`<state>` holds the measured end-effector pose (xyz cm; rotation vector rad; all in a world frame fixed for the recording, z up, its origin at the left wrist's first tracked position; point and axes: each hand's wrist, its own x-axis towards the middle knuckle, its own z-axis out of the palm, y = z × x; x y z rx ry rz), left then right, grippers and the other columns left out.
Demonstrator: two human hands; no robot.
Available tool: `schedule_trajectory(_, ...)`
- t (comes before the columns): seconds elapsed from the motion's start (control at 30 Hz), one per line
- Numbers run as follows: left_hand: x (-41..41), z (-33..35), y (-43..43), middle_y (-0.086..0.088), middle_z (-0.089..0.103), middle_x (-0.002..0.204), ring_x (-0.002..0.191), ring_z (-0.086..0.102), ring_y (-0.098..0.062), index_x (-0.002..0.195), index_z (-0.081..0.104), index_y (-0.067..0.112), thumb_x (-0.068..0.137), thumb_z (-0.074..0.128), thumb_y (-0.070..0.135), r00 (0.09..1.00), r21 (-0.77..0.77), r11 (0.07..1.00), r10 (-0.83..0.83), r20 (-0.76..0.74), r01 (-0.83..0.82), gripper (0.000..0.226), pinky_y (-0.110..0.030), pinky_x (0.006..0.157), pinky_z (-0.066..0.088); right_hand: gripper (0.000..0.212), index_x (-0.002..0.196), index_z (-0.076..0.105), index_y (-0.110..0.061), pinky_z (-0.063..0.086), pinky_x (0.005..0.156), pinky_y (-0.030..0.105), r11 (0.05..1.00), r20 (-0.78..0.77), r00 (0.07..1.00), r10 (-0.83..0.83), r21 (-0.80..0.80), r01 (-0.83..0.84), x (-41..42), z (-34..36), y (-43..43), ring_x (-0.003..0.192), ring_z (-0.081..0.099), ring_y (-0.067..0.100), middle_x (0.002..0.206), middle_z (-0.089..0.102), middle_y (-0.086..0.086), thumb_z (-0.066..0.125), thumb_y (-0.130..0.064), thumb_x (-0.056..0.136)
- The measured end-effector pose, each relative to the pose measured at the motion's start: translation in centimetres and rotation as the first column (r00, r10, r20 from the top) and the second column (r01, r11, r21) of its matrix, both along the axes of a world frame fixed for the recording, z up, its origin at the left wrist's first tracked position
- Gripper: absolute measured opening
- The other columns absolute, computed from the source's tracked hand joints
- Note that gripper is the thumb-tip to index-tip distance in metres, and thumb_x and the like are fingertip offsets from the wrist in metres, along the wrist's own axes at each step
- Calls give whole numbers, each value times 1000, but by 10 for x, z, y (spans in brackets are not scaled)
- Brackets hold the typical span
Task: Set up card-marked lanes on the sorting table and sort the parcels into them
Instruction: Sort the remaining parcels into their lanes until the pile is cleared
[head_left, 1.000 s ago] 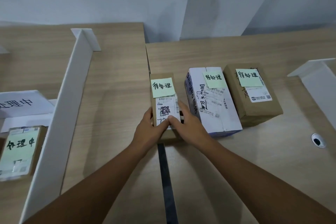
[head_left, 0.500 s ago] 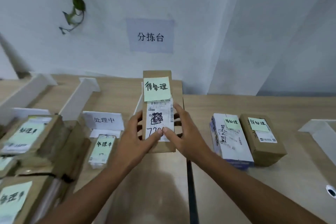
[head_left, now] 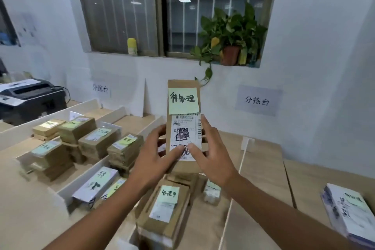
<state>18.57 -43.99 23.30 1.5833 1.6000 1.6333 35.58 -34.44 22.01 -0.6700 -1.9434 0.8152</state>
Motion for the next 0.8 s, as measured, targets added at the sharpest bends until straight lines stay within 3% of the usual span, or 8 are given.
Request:
schedule_trajectory(0.13,-98,3,-74,32,59,130,117,59,7,137,44,48,88,69,53,991,29,991,126,38,-127,55,-10,80,52,78,150,9,-68,56,100,43,996,20,996,90,26,-91,-110,9,-61,130,45,-11,139,30,-44,56,-62,88)
schedule_trajectory(0.27,-191,1,-145,35,62,122,111,61,10,132,45,52,87,69,51,968,37,969,243,62,-245,51,-12,77,55,78,149,9,-69,54,102,43,980,13,981,194,38,-194,-220,6,-120,134,46,-3,135,23,-53,55,-63,86)
schedule_trajectory(0.37,-254,0,-192,44,59,117,107,60,15,127,44,58,86,68,50,941,23,943,329,78,-331,48,-8,73,52,78,149,8,-70,54,102,43,968,29,968,249,27,-250,-296,3,-156,131,43,-10,132,23,-55,53,-65,85)
schedule_trajectory(0.43,-294,0,-216,50,55,116,106,58,18,127,42,58,87,67,49,925,15,926,376,63,-377,49,-5,71,50,78,149,8,-70,53,103,44,958,33,958,285,24,-286,-343,1,-174,130,44,-11,137,29,-48,52,-66,84)
schedule_trajectory(0.5,-335,-3,-232,50,54,117,106,57,19,132,43,51,90,68,44,905,10,906,421,65,-423,50,-4,70,49,78,148,8,-71,52,105,47,948,48,947,317,19,-319,-390,-2,-186,134,46,0,146,33,-32,52,-67,84)
schedule_trajectory(0.67,-434,-31,-245,35,57,124,108,56,16,132,44,49,84,64,54,853,-32,856,518,70,-517,53,-4,72,48,77,153,11,-62,50,107,50,920,95,915,393,-26,-392,-500,-25,-195,140,45,9,156,34,-20,57,-54,92)
schedule_trajectory(0.8,-530,-62,-232,27,55,134,108,57,12,140,42,46,86,64,57,831,-112,829,555,41,-548,59,-4,69,49,75,154,14,-59,62,89,33,903,83,900,429,-75,-423,-597,-58,-179,128,57,9,148,45,-14,56,-49,94)
